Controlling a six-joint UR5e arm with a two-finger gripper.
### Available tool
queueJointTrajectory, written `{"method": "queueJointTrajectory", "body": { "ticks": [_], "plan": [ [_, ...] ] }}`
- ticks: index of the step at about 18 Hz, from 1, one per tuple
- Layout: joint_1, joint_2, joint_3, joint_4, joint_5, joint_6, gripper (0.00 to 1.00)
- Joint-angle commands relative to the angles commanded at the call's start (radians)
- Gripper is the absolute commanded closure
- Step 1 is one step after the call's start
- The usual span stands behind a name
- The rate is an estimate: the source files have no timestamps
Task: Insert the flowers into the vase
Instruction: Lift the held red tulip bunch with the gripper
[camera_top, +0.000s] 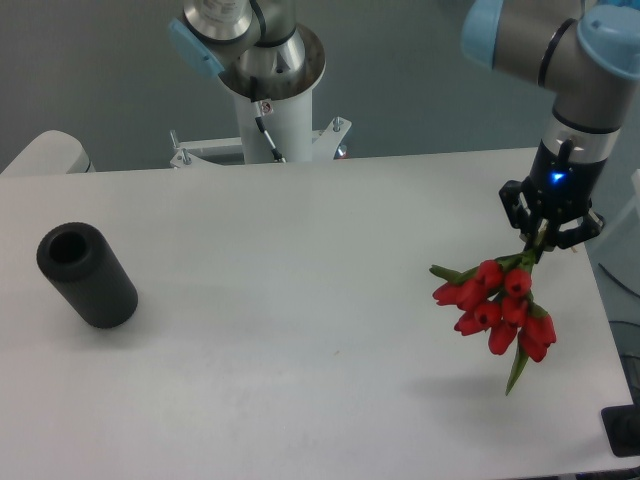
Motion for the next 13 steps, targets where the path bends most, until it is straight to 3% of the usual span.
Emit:
{"method": "queueJointTrajectory", "body": {
  "ticks": [6,8,11,13],
  "plan": [
    [-0.012,-0.003,-0.003,0.011,-0.027,-0.063,0.97],
    [-0.028,-0.006,-0.012,0.078,-0.06,-0.173,0.97],
    [-0.083,-0.009,-0.026,0.233,-0.129,-0.409,0.97],
    [-0.127,-0.008,-0.028,0.288,-0.219,-0.564,0.97]
  ]
}}
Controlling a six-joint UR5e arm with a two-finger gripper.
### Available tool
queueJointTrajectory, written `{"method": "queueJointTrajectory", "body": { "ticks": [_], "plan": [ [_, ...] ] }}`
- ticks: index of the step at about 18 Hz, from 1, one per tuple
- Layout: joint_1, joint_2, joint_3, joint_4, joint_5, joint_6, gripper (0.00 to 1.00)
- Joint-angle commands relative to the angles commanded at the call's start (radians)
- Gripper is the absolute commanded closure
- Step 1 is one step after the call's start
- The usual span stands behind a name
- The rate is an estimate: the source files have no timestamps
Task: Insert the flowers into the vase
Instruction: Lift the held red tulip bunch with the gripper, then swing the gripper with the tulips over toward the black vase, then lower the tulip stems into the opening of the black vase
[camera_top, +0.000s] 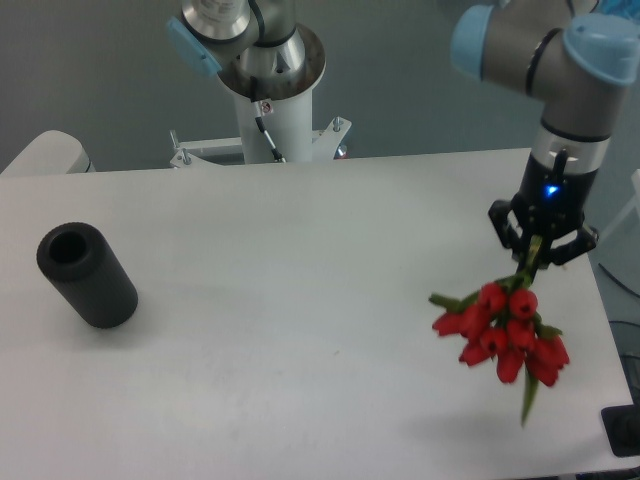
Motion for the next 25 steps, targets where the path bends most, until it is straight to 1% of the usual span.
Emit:
{"method": "queueJointTrajectory", "body": {
  "ticks": [2,4,5,7,8,9,11,14,16,18,19,22,23,24,25],
  "plan": [
    [-0.044,0.008,0.002,0.026,-0.091,-0.111,0.97],
    [-0.08,0.021,-0.005,0.029,-0.183,-0.217,0.97],
    [-0.092,0.049,-0.024,0.032,-0.235,-0.234,0.97],
    [-0.129,0.087,-0.076,0.051,-0.337,-0.19,0.97],
    [-0.159,0.1,-0.099,0.058,-0.391,-0.173,0.97],
    [-0.187,0.124,-0.133,0.062,-0.428,-0.171,0.97],
    [-0.259,0.196,-0.205,0.062,-0.447,-0.183,1.0],
    [-0.362,0.274,-0.291,0.063,-0.447,-0.26,1.0],
    [-0.413,0.326,-0.331,0.062,-0.447,-0.272,1.0],
    [-0.482,0.366,-0.365,0.063,-0.447,-0.292,1.0],
    [-0.497,0.385,-0.377,0.063,-0.45,-0.294,1.0],
    [-0.543,0.384,-0.374,0.077,-0.478,-0.292,1.0],
    [-0.551,0.374,-0.376,0.104,-0.479,-0.286,1.0],
    [-0.574,0.352,-0.374,0.147,-0.487,-0.282,1.0],
    [-0.606,0.33,-0.364,0.178,-0.493,-0.283,1.0]
  ]
}}
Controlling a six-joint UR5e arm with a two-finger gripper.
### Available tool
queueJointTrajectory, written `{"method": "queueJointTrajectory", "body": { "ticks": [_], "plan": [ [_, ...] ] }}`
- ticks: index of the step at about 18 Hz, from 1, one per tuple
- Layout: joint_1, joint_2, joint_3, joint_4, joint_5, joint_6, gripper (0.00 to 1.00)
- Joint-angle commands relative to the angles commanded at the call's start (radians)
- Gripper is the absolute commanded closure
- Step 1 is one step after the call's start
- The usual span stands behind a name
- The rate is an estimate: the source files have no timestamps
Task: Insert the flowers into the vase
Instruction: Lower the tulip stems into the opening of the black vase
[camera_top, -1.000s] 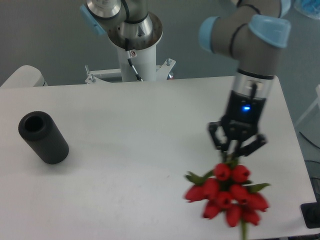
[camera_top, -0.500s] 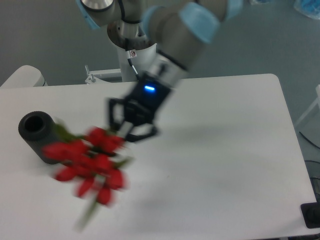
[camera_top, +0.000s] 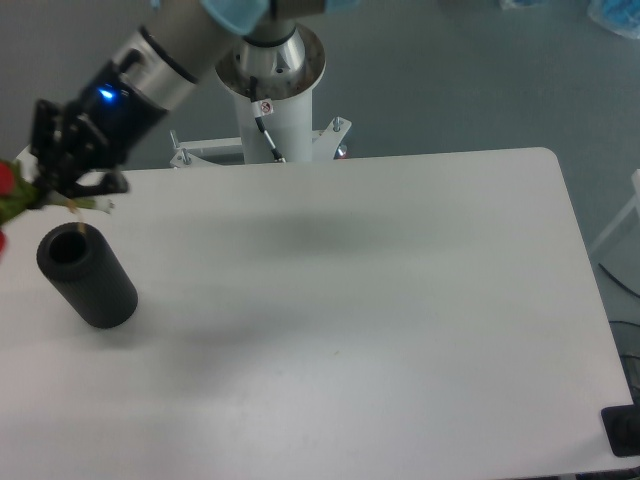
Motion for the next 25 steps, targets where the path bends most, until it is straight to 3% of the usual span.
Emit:
{"method": "queueJointTrajectory", "body": {
  "ticks": [5,14,25],
  "plan": [
    [-0.025,-0.043,-0.006,0.049,-0.017,0.003,1.0],
    [-0.02,-0.109,0.057,0.051,-0.015,-0.005,1.0],
    [-0.011,-0.135,0.029,0.052,-0.014,0.024,1.0]
  ]
}}
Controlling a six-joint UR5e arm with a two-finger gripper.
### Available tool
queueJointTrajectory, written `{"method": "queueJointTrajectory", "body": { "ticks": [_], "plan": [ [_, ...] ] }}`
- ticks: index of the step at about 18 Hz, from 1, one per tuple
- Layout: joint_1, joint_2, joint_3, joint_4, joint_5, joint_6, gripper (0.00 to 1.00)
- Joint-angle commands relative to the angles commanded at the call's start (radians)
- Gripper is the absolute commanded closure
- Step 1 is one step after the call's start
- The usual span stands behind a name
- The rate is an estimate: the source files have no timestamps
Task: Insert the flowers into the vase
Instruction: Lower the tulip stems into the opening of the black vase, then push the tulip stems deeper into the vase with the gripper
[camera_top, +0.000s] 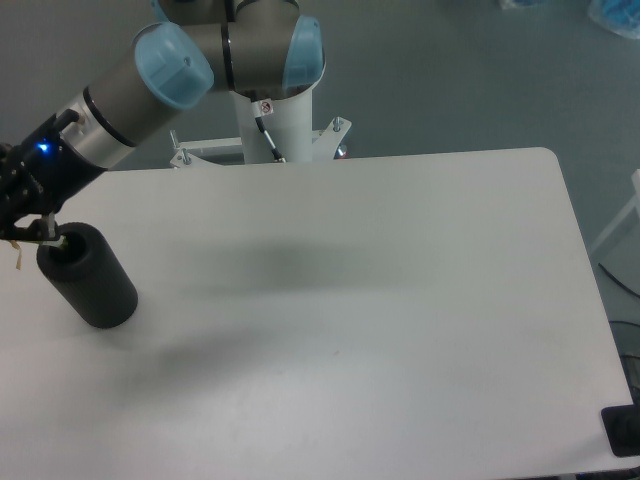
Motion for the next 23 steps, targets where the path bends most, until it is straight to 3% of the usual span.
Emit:
{"method": "queueJointTrajectory", "body": {
  "ticks": [4,12,18,23],
  "plan": [
    [0.009,0.003,-0.061,0.002,-0.002,0.081,1.0],
    [0.023,0.008,-0.109,0.003,-0.075,0.183,0.99],
    [0.035,0.035,-0.215,0.003,-0.075,0.276,0.99],
    [0.038,0.034,-0.226,0.003,-0.077,0.302,0.99]
  ]
}}
